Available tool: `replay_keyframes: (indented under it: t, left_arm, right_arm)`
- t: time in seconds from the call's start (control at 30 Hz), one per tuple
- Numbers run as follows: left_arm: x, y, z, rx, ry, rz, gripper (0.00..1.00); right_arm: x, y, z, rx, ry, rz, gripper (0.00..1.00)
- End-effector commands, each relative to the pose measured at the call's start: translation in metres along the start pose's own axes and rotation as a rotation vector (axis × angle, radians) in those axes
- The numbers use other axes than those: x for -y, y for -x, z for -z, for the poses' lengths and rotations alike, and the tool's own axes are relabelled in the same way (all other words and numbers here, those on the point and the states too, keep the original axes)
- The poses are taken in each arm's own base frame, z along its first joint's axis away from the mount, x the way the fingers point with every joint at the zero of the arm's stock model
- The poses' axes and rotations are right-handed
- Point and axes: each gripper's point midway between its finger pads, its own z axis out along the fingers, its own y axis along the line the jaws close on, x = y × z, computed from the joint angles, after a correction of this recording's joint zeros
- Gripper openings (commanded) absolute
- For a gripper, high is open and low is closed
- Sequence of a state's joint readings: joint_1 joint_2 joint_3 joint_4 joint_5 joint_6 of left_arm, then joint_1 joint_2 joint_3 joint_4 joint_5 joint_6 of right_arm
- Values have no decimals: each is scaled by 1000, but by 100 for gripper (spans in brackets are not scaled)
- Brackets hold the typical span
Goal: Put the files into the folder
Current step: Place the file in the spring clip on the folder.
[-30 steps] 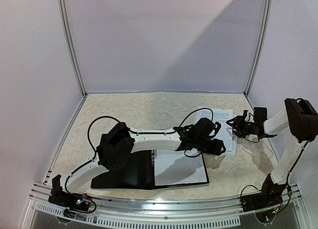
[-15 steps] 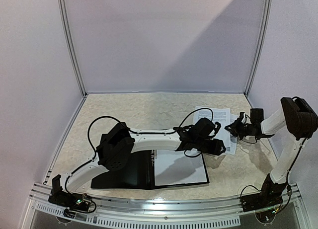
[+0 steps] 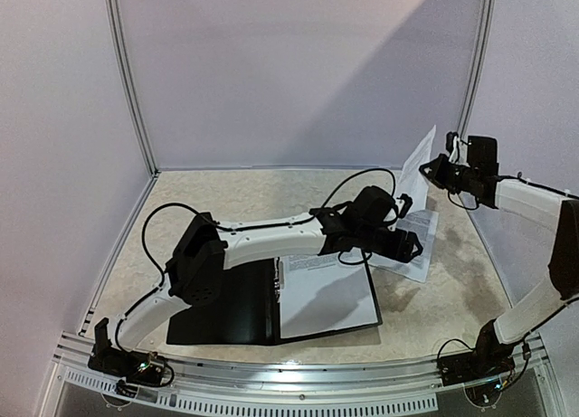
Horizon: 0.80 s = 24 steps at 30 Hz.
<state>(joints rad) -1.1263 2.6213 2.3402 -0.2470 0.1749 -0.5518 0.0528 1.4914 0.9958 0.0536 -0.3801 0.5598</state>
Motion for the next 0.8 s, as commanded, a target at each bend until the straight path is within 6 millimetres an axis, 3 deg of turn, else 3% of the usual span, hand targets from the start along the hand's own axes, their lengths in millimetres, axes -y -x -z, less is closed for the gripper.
replay_keyframes:
  t: [0.0,0.13,0.23,0.33,0.47,0.6,0.7,0.77]
  left_arm:
    - [35,87,73,157,4,-104,75]
    - [36,115,111,196,34,-125,75]
    - [26,131,146,204,92,-146,75]
    - [-11,129,185,161,226,-156,75]
    - [-85,112,252,151,515,-156,74]
    - [-161,93,331,202,768,-132,75]
    - [-204,80,385,275,855,-36,76]
    - [-231,62,406,288,912,13,76]
  right_arm:
    - [-24,19,25,24,-17,65,0]
    - [-61,30,43,41,64,99,0]
    - [-90,28,56,26,143,135,0]
    - [-115,22,68,-8,222,157,0]
    - [-155,0,84,-103,372,155,0]
    - [-191,-48,85,-274,498,133,0]
    - [-217,-92,86,-388,550,151,0]
    - [-228,-110,88,-433,575,154,0]
